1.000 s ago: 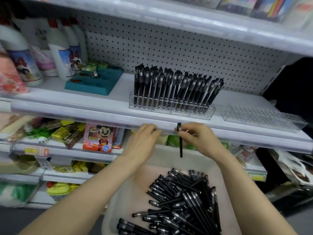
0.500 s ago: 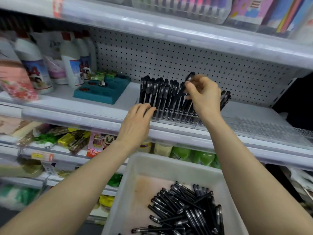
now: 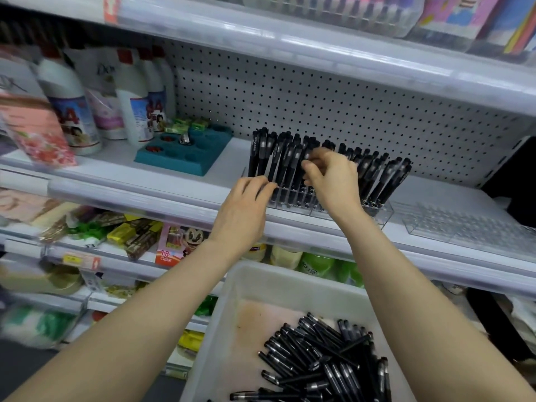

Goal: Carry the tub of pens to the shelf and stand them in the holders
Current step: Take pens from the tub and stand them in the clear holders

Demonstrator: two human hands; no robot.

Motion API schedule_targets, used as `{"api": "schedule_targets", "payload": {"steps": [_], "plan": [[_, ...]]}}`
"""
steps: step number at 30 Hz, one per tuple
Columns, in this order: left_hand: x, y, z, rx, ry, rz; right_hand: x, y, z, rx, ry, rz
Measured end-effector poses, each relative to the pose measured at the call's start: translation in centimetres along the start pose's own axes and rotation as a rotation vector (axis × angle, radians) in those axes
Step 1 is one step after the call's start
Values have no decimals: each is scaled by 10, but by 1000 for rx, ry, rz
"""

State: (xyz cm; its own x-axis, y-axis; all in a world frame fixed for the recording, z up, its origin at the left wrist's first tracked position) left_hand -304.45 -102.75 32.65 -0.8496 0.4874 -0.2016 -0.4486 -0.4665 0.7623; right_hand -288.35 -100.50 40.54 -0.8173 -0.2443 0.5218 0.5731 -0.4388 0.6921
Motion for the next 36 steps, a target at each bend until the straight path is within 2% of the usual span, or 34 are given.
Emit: {"api": "schedule_targets", "payload": {"steps": [7, 12, 15, 19, 22, 26, 30, 36], "plan": [[0, 3, -2, 2, -17, -30, -3, 2, -11, -18, -52, 54], [-14, 6, -26, 31, -35, -136, -16, 14, -51, -15, -93, 38], [-29, -7, -58, 140, -63, -230, -39, 17, -93, 150, -146, -10], [-38, -36, -101, 272, -112, -210, -59, 7, -167, 522, -95, -148], [-36, -44, -109, 289, -98, -142, -60, -8, -217, 788, -2, -223], [-36, -50, -110, 288, -53, -103, -54, -18, -264, 1047, 119, -263], [-37, -53, -112, 276, -33, -86, -51, -26, -281, 1042, 282, -466], [-38, -53, -114, 295, -52, -89, -72, -39, -247, 997, 229, -394]]}}
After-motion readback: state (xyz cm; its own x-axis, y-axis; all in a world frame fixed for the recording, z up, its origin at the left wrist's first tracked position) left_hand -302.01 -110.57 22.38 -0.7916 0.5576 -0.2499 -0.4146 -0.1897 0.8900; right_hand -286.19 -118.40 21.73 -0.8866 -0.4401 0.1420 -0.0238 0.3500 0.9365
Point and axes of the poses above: each hand's wrist, its own z-axis towards the middle knuckle, its own y-axis out of the back of the hand, x = y × z, the point moved 3 cm from there along z, towards the middle knuckle, and after that the axes turned 7 degrees about -z, right-handed, at the moved point
